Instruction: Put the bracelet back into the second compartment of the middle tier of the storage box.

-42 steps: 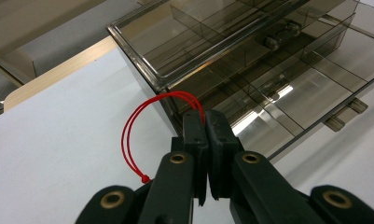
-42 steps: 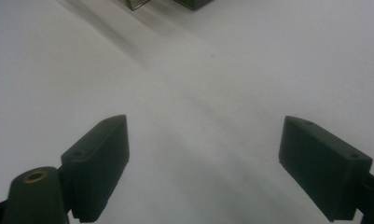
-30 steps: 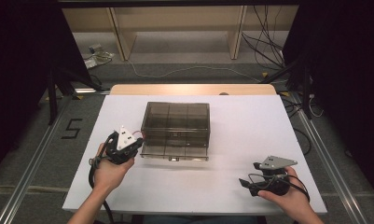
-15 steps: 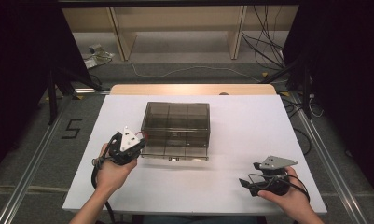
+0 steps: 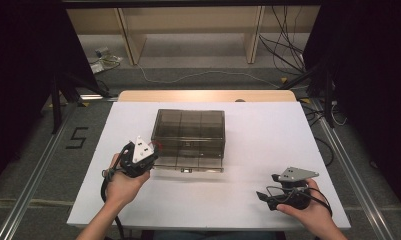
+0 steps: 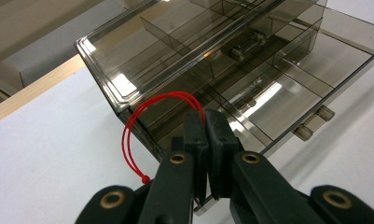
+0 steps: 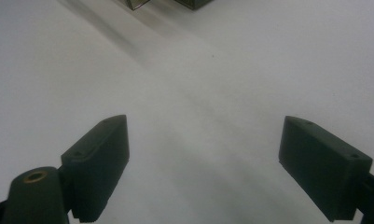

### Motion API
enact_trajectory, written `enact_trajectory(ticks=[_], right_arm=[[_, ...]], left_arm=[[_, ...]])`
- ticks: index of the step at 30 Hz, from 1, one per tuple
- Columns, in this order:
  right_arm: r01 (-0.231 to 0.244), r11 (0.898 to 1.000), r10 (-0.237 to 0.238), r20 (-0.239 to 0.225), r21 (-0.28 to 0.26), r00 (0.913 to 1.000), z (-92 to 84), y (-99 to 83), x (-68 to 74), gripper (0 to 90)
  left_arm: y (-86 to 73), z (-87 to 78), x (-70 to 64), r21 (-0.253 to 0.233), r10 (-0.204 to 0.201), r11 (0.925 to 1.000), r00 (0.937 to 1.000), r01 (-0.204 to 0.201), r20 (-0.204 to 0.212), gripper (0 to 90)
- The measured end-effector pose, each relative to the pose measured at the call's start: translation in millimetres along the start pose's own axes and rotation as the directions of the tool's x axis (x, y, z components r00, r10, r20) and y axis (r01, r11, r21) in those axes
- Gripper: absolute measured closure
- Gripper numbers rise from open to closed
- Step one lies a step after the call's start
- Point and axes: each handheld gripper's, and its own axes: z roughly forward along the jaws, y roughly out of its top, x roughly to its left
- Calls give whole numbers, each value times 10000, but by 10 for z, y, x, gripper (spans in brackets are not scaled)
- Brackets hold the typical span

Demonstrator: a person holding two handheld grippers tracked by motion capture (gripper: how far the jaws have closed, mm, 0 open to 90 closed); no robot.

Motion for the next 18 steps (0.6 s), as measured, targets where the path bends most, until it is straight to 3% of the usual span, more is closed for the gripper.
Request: enact_trajectory(ticks=[18], right_arm=[[9, 10000, -9, 4, 3, 10000, 1, 0, 0, 168]], left_arm=[[41, 47, -80, 21, 171, 9999, 9998, -172, 122, 877]])
